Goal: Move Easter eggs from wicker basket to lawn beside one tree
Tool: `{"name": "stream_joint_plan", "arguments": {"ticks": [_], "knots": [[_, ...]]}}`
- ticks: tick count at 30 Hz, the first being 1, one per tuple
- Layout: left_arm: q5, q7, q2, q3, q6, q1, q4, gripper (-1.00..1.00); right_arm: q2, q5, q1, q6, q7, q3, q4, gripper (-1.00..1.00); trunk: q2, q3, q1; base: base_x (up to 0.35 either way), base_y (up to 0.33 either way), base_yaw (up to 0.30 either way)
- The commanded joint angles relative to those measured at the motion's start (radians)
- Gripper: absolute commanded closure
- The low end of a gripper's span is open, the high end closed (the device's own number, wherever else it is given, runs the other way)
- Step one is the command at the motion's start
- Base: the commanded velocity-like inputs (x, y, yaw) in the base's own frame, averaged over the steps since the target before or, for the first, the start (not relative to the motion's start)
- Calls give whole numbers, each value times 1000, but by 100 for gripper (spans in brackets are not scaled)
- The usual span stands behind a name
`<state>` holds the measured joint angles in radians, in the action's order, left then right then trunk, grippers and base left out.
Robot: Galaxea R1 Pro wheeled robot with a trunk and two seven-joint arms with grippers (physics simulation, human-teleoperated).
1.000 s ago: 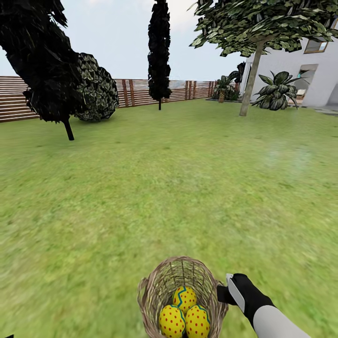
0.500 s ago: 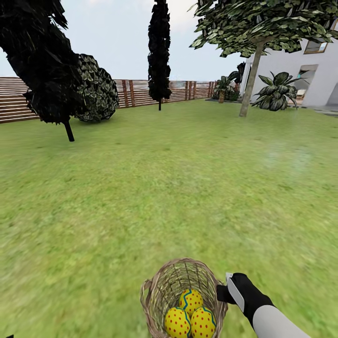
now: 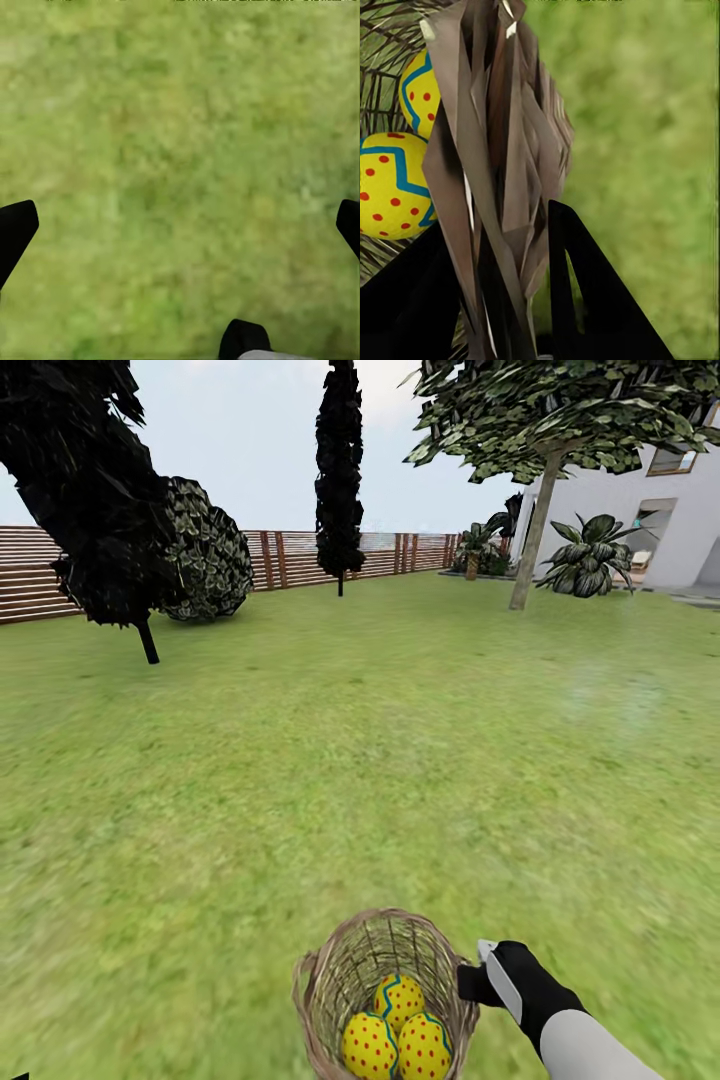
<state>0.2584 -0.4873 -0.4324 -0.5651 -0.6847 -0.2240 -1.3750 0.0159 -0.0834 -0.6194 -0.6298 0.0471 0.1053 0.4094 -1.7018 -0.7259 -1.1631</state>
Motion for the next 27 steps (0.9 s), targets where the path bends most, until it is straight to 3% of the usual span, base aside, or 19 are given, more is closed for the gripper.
{"name": "stream_joint_plan", "arguments": {"ticks": [1,27], "knots": [[5,-1,0,-1,-7,0,-1,-100,1,-16,0,-4,5,5,2,100,7,3,4,0,0,0],[-7,0,0,-1,-6,2,26,-100,7,-16,0,-5,4,3,6,100,189,84,104,0,0,0]]}}
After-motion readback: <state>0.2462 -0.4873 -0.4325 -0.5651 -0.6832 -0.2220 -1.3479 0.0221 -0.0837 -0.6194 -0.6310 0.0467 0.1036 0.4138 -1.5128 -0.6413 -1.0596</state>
